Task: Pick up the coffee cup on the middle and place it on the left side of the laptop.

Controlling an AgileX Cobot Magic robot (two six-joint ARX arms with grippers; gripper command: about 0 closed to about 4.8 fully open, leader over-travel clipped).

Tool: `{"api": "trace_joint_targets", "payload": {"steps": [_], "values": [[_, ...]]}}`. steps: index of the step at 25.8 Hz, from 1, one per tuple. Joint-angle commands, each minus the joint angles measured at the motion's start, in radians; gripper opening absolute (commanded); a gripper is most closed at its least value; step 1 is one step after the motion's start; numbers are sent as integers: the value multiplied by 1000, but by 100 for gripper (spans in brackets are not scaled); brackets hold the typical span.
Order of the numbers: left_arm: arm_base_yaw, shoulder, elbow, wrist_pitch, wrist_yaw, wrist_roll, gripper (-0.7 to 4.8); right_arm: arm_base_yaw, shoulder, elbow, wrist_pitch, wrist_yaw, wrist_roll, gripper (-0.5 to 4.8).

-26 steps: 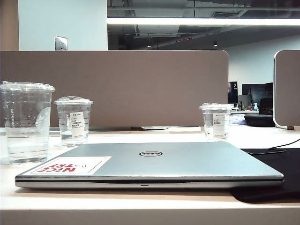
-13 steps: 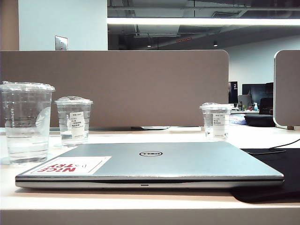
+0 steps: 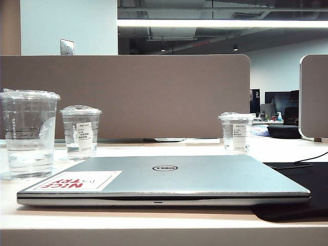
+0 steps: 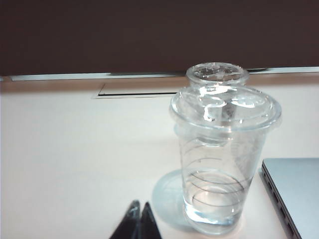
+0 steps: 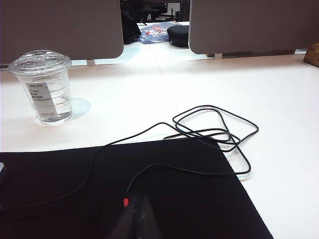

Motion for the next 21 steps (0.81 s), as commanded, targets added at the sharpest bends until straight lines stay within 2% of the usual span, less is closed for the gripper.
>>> {"api": "trace_joint_targets", "payload": {"steps": [1, 21], "values": [[1, 0, 3, 51, -3, 10, -5, 1, -2, -4, 18, 1, 0, -5], [0, 0, 3, 74, -3, 3, -5, 0, -2, -4, 18, 1, 0, -5]]}}
